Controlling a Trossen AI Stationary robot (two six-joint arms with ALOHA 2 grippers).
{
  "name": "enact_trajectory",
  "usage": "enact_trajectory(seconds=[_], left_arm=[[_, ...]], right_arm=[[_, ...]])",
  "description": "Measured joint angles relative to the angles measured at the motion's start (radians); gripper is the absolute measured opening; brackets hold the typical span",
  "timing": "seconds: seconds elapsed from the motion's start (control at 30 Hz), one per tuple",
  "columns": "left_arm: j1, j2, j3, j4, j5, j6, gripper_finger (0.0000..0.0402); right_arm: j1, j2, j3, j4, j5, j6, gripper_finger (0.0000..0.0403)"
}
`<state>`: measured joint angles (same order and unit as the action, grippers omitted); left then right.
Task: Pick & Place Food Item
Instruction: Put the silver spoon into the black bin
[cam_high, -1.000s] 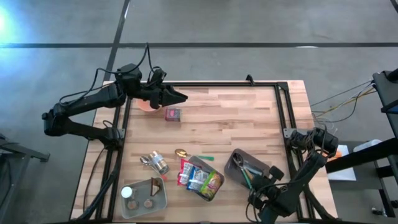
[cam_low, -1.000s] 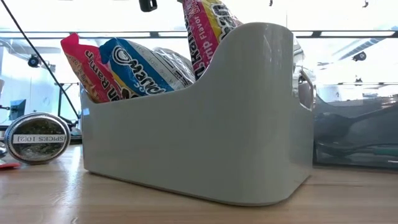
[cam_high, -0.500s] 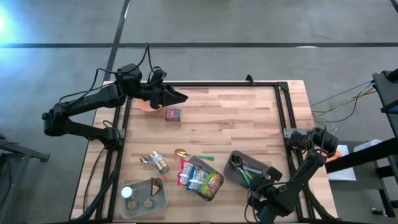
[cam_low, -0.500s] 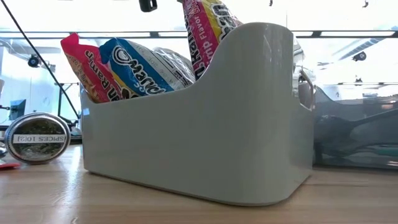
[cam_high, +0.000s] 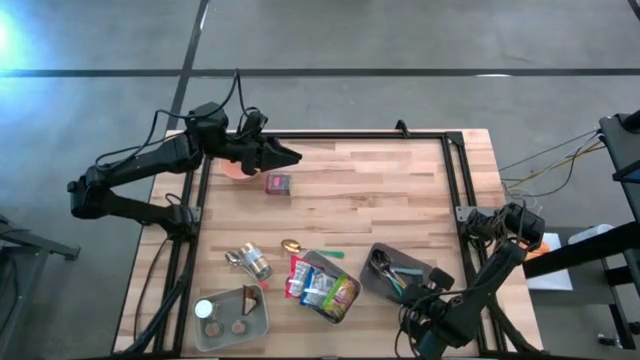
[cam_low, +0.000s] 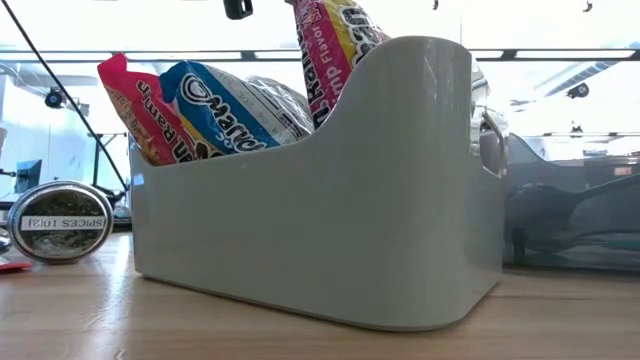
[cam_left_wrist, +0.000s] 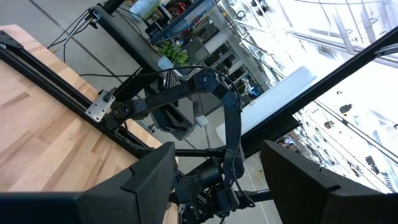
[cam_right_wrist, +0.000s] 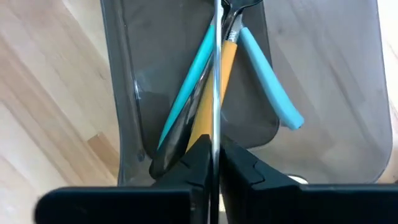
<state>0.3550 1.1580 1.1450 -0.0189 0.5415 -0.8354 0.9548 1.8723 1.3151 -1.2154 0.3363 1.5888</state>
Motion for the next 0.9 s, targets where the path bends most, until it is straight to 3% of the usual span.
enact_trajectory(seconds=[0.4, 0.9], left_arm=[[0.0, 0.0, 0.0, 0.0, 0.0, 0.0, 0.024], [0.0, 0.0, 0.0, 0.0, 0.0, 0.0, 0.024]], right_arm=[[-0.027, -0.014, 0.0, 0.0, -0.031, -0.033, 0.0132], [-0.037, -0.015, 0.02, 0.0, -0.033, -0.037, 0.0182]])
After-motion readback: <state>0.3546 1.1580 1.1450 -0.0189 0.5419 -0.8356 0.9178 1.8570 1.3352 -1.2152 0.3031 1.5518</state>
